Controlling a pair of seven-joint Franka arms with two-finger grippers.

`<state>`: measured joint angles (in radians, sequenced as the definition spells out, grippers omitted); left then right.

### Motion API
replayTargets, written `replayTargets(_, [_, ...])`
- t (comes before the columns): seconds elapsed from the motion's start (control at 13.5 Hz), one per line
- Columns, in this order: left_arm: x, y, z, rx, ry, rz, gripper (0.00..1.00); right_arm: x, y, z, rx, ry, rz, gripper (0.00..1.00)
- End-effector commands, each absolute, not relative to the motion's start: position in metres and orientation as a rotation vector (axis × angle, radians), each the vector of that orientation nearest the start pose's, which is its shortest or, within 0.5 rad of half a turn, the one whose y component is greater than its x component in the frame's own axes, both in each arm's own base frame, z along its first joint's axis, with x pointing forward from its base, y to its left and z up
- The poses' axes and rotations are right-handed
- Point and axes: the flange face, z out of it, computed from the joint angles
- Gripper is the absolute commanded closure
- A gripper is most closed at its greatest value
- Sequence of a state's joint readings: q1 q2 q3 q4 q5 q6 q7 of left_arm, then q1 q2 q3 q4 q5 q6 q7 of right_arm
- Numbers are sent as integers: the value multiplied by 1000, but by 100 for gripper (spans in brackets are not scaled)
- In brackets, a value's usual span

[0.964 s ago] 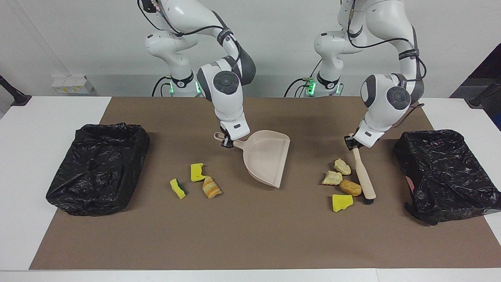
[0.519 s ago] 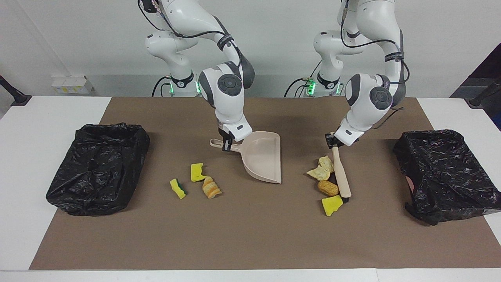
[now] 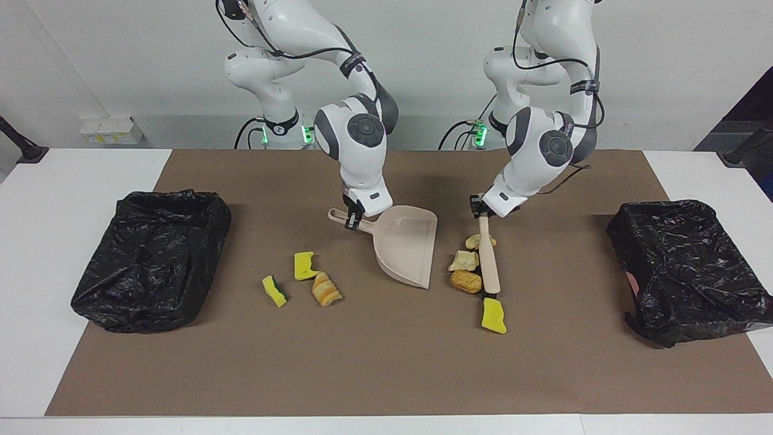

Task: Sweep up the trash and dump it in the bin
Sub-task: 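Place the dustpan beside the trash pile while the left gripper lifts the brush, then sweep the trash pieces into the dustpan with the left gripper's brush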

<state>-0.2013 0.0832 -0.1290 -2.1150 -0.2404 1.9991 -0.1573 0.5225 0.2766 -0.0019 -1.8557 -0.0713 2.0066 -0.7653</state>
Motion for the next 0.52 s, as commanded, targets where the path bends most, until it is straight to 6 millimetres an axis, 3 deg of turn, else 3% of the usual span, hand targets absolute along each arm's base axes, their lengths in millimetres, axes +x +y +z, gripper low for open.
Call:
replayTargets(0.0, [515, -154, 391, -3301, -28, 417, 100, 526, 302, 359, -2532, -1974, 231, 100])
replayTargets(0.15, [509, -140, 389, -3255, -166, 457, 100, 526, 303, 359, -2549, -1958, 226, 100])
replayTargets(0.22, [503, -118, 386, -3236, -210, 466, 100, 526, 304, 358, -2551, -1956, 223, 100])
replayTargets(0.37, [466, -113, 368, -3218, -215, 474, 100, 526, 305, 355, -2566, -1940, 225, 100])
replayTargets(0.44, [463, -118, 363, -3232, -212, 385, 100, 526, 306, 354, -2564, -1942, 224, 100])
